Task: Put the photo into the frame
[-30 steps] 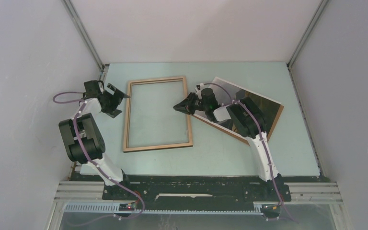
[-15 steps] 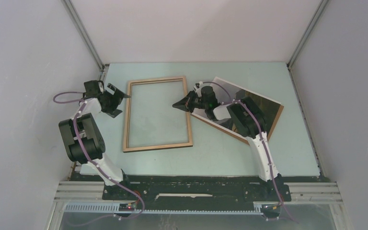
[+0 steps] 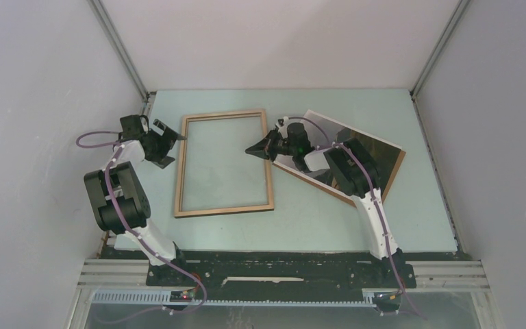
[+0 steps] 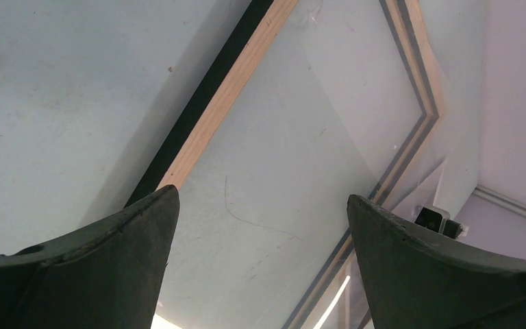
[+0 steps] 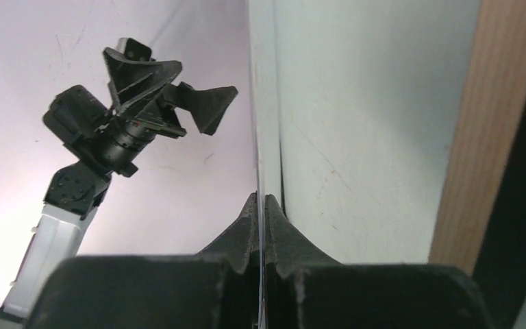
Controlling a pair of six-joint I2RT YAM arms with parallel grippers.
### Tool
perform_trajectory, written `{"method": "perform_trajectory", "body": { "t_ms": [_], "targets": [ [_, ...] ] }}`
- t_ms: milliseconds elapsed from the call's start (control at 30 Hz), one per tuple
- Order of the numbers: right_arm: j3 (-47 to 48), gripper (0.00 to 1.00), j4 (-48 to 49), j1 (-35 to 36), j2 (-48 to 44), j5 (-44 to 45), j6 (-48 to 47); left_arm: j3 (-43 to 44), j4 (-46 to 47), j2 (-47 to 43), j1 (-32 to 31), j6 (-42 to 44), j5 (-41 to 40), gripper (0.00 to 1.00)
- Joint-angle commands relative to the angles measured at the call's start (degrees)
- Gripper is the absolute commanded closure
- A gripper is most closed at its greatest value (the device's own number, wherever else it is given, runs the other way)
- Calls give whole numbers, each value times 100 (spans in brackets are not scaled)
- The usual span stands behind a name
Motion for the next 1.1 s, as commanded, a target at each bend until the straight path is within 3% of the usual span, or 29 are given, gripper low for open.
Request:
{"method": "perform_trajectory", "body": {
  "t_ms": [0, 233, 1067],
  "targets": [
    [275, 100, 625, -108, 80, -452, 494, -114, 137, 84, 22, -110, 138, 0],
    [321, 100, 977, -73, 136, -477, 800, -87, 138, 85, 28, -87, 74, 0],
    [460, 100, 1118, 36, 395, -361, 435, -42, 120, 257, 24, -105, 76, 0]
  ]
}}
